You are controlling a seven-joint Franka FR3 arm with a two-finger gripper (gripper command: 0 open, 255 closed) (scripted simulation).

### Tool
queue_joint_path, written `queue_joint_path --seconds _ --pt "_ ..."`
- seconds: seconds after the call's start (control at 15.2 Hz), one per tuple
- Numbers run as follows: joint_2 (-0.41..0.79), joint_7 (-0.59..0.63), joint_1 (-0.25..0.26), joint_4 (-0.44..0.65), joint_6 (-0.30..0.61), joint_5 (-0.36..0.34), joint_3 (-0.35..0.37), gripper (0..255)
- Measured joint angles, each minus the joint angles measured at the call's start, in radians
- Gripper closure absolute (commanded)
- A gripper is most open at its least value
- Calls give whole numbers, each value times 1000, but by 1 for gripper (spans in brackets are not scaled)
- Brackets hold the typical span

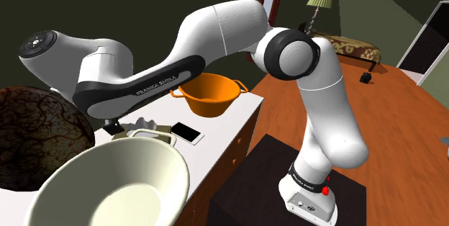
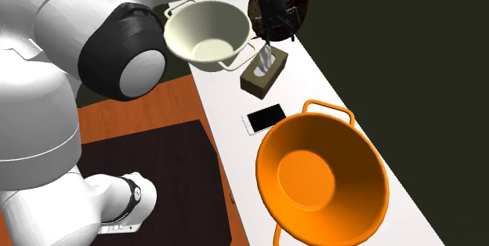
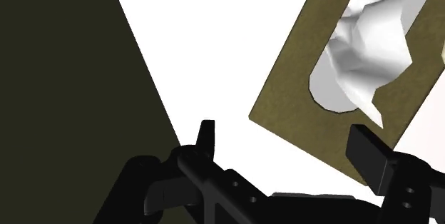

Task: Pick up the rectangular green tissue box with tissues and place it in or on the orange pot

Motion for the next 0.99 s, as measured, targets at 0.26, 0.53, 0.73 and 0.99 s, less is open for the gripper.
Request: queue_joint_path --seconds 0.26,0.53,0.73,0.99 --pt "25 34 92 68 -221 -46 -25 0" --pt "23 46 83 32 -202 -55 -33 0" --pt "15 55 70 -1 -166 -60 -35 0" --pt "15 54 69 -1 -162 -61 -34 0"
